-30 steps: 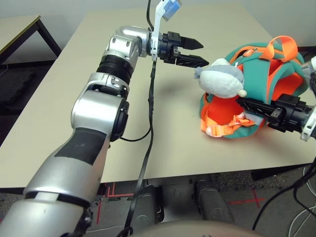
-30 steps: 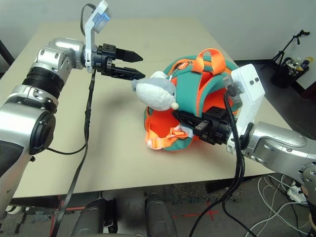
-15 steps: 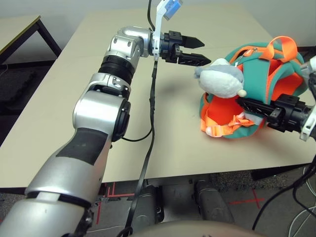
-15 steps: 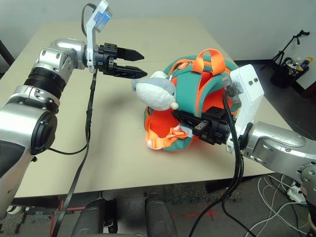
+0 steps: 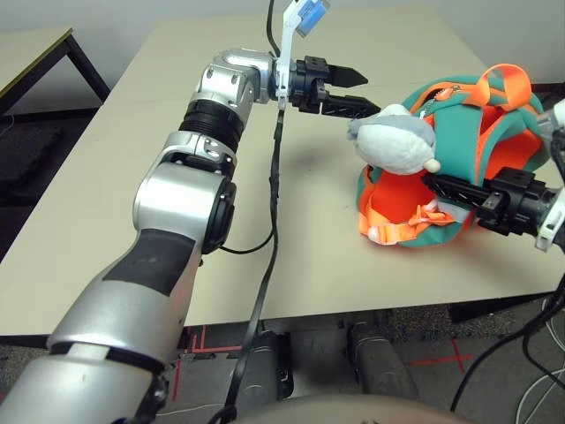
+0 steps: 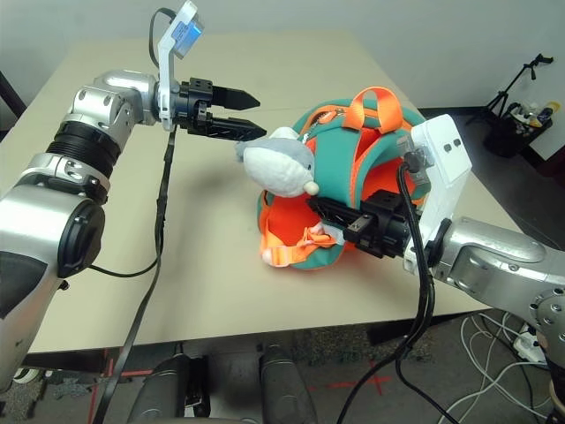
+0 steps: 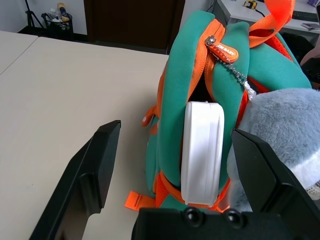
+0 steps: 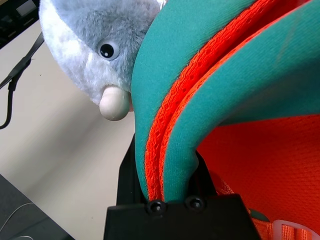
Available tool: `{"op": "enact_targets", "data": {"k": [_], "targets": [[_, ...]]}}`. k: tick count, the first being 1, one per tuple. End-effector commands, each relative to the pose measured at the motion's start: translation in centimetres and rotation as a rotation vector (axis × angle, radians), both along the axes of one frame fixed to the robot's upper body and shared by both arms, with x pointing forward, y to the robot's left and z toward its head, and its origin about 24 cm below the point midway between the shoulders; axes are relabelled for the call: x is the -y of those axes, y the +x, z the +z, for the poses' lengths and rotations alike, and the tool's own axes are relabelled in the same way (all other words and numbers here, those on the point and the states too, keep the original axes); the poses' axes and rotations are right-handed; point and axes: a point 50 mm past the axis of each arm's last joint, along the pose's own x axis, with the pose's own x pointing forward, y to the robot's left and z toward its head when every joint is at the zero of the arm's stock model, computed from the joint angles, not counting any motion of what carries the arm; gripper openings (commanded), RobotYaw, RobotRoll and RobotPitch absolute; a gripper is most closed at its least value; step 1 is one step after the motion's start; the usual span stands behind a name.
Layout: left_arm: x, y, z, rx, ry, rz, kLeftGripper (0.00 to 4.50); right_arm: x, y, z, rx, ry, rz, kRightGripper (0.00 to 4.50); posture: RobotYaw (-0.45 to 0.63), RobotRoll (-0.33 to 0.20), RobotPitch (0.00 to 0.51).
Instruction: Put the pencil case into the backpack and zip it.
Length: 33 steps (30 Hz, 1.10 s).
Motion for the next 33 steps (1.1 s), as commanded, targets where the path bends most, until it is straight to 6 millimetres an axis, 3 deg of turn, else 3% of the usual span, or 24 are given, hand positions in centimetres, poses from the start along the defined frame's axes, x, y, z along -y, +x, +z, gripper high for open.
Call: {"op": "enact_targets", "data": {"k": [1,12,33], "targets": [[-0.2,0.0,0.1,0.003,-0.008,-0.001,3.54,-0.6,-0.2,-0.3,-0.015,-0.008,0.042,0.18,-0.18,0.000,0.084],[0.1,-0.5,-0.2,-0.004,0.017,-0.069,0.00,-0.7,-0.2,-0.3,-0.013,-0.007,0.042,0.18,-0.19,0.000,0.086],[0.5,-1.0,-2.8,-0.045,0.179,-0.143,0.00,-1.1,-0.4,-0.5,-0.015,0.013,0.039,0.18,-0.20,0.000,0.110]]}}
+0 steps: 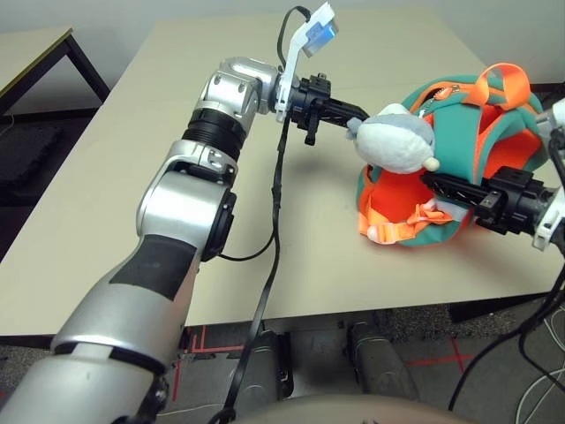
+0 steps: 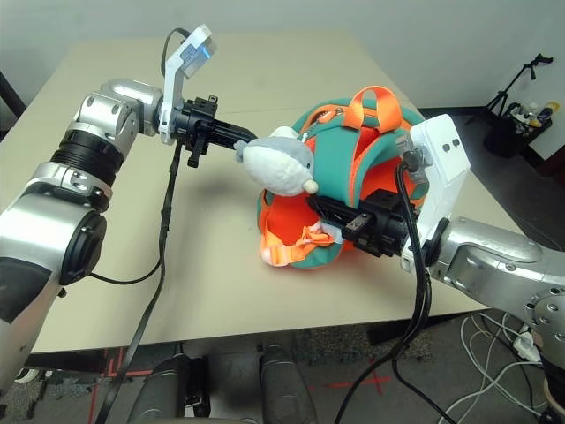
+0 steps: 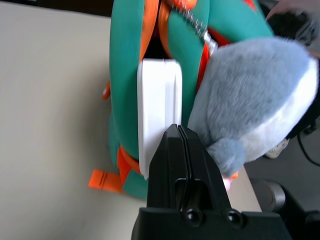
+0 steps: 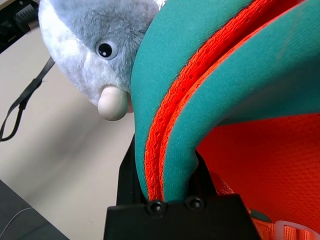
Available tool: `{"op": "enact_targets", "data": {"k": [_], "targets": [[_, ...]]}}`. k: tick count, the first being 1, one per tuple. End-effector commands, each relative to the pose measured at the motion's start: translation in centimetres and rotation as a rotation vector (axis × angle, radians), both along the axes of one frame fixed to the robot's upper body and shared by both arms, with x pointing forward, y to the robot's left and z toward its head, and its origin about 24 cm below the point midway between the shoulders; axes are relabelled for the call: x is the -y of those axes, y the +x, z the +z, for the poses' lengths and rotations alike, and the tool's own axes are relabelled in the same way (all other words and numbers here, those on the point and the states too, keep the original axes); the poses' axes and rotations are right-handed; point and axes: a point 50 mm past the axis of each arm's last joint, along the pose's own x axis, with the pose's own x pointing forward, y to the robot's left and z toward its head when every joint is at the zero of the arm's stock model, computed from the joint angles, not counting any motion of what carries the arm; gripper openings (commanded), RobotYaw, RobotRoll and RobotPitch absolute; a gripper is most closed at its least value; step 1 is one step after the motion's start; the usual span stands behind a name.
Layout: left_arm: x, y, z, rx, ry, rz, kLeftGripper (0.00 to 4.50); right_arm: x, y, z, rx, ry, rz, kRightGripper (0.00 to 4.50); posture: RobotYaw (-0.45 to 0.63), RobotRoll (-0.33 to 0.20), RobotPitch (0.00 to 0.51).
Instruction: Put the pencil case into the backpack and zip it.
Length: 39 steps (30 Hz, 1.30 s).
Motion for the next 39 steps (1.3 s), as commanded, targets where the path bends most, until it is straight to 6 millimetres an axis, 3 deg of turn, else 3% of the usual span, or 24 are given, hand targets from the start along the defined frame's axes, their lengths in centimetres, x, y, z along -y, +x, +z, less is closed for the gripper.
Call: {"op": "enact_targets", "data": {"k": [1,10,24,27,31,34,39], "targets": [[0.4,0.1,-0.8,0.018,0.026,0.016,0.00,-0.9,-0.5,-0.4,-0.020,-0.001,0.054,0.18,-0.20,0.000,0.114],[1.7,0.0,-2.2,-0.004,0.043,-0.006,0.00,-1.1,-0.6,-0.3,-0.029,0.001,0.059,0.18,-0.20,0.000,0.130],[6.8,-1.4,-5.8,-0.074,-0.002,-0.064,0.00,-1.4,-0.5,-0.3,-0.033,0.005,0.072,0.18,-0.23,0.000,0.125],[7.2,-1.5,-6.0,-0.074,-0.009,-0.059,0.00,-1.4,-0.5,-0.3,-0.034,0.003,0.073,0.18,-0.22,0.000,0.122],[6.2,-1.0,-4.6,0.000,-0.029,-0.042,0.00,-1.3,-0.4,-0.3,-0.034,0.000,0.072,0.18,-0.21,0.000,0.118],[3.7,-0.9,-1.7,0.160,-0.026,-0.042,0.00,-1.2,-0.2,-0.3,-0.032,-0.001,0.070,0.18,-0.19,0.000,0.110],[-0.5,-2.4,2.2,0.308,-0.020,-0.017,1.27,-1.0,0.0,-0.4,-0.030,0.000,0.066,0.18,-0.15,0.000,0.096]]}}
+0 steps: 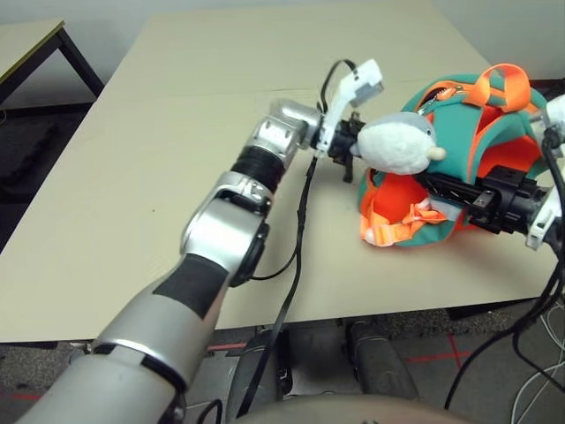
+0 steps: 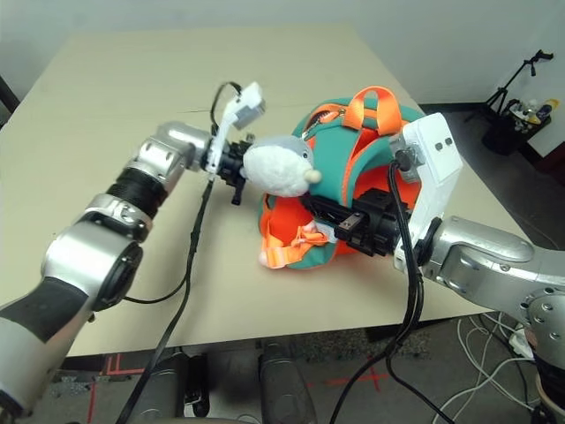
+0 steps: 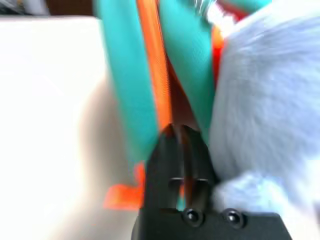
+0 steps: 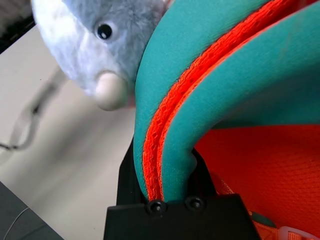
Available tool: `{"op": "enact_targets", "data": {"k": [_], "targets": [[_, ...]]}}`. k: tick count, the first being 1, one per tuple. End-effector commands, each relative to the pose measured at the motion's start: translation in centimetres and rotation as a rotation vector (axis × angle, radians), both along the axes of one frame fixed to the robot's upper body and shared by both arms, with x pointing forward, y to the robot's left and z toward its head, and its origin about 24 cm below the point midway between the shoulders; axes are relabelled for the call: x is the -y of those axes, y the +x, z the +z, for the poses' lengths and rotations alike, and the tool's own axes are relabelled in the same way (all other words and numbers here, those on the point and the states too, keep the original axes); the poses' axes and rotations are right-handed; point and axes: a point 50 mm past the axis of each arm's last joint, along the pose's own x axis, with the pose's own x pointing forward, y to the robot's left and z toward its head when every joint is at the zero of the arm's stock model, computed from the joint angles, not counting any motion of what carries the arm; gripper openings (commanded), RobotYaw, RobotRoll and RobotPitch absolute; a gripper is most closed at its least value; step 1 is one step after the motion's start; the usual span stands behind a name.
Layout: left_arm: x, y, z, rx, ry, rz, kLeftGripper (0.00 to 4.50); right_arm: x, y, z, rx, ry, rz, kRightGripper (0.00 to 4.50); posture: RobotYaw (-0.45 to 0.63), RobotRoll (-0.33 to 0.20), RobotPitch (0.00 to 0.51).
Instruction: Put the pencil case into the backpack and zip it.
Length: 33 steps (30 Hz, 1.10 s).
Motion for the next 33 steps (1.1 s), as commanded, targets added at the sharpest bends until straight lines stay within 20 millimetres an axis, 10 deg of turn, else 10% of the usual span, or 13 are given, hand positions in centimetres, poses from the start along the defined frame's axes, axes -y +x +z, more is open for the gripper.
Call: {"op": "enact_targets", "data": {"k": [1,10,33], "targets": [[-2.4,-1.8,2.0,0.070,0.018,-0.007,1.56,-0.4,0.1,-0.5,-0.023,-0.005,0.044,0.18,-0.14,0.000,0.093],[-5.0,-4.2,4.7,0.178,0.077,0.045,4.50,-0.3,1.1,-0.6,-0.014,-0.006,0.067,0.18,-0.09,0.000,0.076],[0.7,-1.1,2.6,0.189,0.146,-0.145,4.50,-0.5,0.9,-1.0,0.005,0.005,0.044,0.18,-0.17,0.000,0.070]]}}
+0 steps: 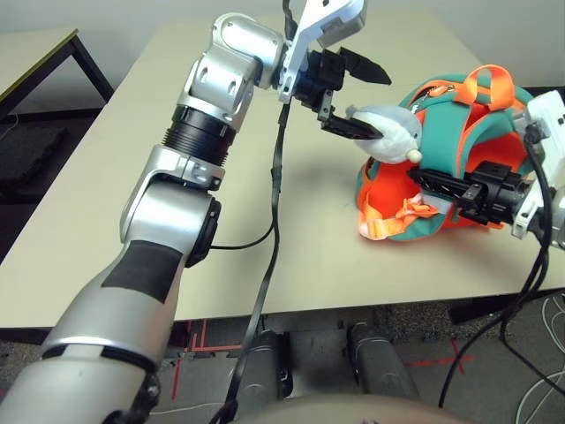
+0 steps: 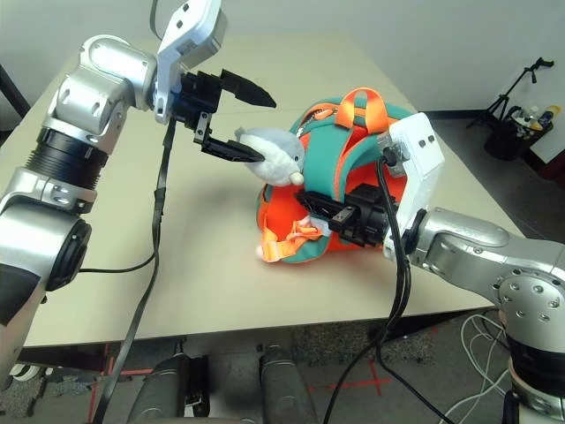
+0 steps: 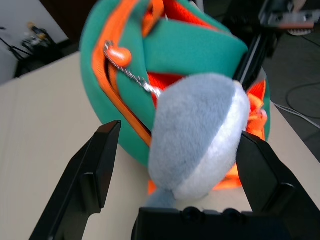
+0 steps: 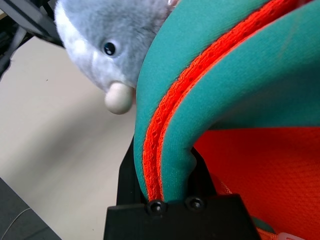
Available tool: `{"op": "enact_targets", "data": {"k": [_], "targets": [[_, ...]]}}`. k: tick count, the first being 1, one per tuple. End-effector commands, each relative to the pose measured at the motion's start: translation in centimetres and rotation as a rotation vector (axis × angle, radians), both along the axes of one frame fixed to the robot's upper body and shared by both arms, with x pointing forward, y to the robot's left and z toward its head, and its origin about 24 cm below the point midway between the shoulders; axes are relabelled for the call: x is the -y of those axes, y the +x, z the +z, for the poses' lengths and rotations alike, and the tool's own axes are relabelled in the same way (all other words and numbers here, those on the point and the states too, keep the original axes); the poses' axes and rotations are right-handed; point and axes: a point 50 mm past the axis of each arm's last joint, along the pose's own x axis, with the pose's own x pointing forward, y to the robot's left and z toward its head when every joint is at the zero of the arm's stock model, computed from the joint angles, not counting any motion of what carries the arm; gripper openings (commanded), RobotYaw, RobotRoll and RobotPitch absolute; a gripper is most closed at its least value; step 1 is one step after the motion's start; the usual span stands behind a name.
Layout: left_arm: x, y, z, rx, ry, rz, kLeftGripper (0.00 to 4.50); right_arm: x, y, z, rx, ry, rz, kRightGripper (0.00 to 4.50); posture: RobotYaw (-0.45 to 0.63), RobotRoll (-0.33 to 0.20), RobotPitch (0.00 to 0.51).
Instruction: Put the pencil case into the backpack and zip it.
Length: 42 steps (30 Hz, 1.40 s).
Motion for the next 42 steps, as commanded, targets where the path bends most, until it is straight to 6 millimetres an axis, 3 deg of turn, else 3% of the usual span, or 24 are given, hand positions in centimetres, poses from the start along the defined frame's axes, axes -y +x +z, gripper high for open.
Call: {"op": "enact_targets", "data": {"k": [1,8,18,22,33,37,42], "targets": [[0.2,-0.2,-0.5,-0.033,0.035,-0.034,4.50,-0.6,-0.5,-0.2,-0.010,0.001,0.036,0.18,-0.17,0.000,0.070],[0.6,-0.2,-1.2,-0.055,0.031,-0.060,4.50,-0.8,-0.5,-0.3,-0.007,0.006,0.037,0.18,-0.17,0.000,0.066],[0.7,-0.3,-1.1,-0.067,0.016,-0.055,1.25,-0.8,-0.3,-0.2,-0.004,0.006,0.041,0.18,-0.16,0.000,0.067],[0.4,-0.2,-0.5,-0.074,-0.028,-0.030,0.30,-0.8,-0.3,-0.2,-0.004,0.004,0.038,0.18,-0.16,0.000,0.066],[-4.7,1.5,2.4,-0.204,-0.281,0.245,0.22,-0.7,-0.3,-0.3,-0.007,0.005,0.040,0.18,-0.14,0.000,0.068],[-6.9,1.9,1.4,-0.284,-0.326,0.331,0.22,-0.8,-0.3,-0.4,-0.008,0.007,0.042,0.18,-0.14,0.000,0.071],[-9.0,1.5,-2.0,-0.435,-0.317,0.407,0.21,-0.8,-0.3,-0.4,-0.008,0.010,0.040,0.18,-0.14,0.000,0.075]]}}
